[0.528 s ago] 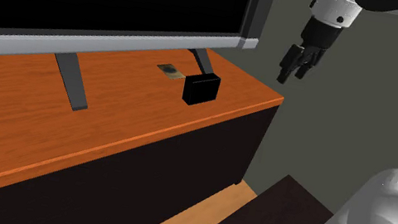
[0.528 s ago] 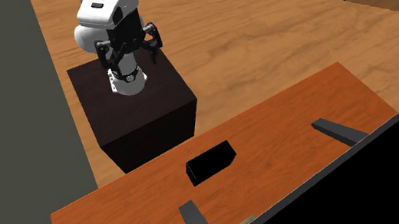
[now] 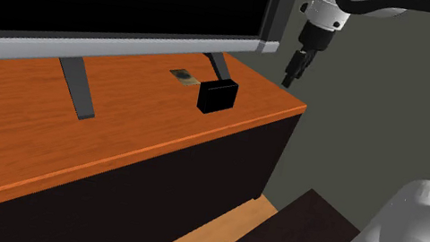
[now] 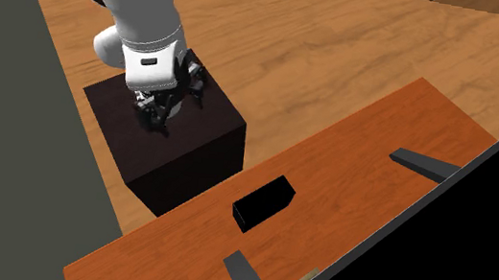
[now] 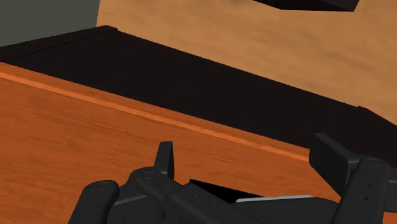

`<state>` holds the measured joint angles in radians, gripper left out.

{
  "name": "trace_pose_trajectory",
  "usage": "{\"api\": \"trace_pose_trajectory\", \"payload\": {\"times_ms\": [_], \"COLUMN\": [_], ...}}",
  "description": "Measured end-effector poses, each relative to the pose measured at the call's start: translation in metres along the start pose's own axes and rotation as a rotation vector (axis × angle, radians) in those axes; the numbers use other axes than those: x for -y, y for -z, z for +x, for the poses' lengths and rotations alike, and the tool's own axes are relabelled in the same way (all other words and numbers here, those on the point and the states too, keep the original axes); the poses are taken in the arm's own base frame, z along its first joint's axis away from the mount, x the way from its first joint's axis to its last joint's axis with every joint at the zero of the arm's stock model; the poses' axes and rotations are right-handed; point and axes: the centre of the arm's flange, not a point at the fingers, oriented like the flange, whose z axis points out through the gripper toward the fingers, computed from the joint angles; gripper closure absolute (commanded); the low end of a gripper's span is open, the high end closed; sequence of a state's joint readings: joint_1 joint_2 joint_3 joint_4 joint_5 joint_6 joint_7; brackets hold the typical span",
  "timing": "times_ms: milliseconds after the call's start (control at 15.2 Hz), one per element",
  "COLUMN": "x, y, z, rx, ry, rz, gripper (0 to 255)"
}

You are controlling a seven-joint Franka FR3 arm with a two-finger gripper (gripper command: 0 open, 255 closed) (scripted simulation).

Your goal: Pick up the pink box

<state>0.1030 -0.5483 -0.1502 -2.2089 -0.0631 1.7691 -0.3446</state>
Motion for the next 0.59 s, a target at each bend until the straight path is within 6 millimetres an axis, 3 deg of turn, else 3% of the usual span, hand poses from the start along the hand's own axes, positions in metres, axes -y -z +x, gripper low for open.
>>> {"api": "trace_pose_trajectory", "payload": {"times_ms": [264,594], "x": [-0.021,-0.025], "y": [-0.021,-0.052], "z": [0.047,0.108], "rx": [0.017,0.038], "ry": [0.209,0.475], "rz": [0.012,0.028], "gripper": [0,0]}}
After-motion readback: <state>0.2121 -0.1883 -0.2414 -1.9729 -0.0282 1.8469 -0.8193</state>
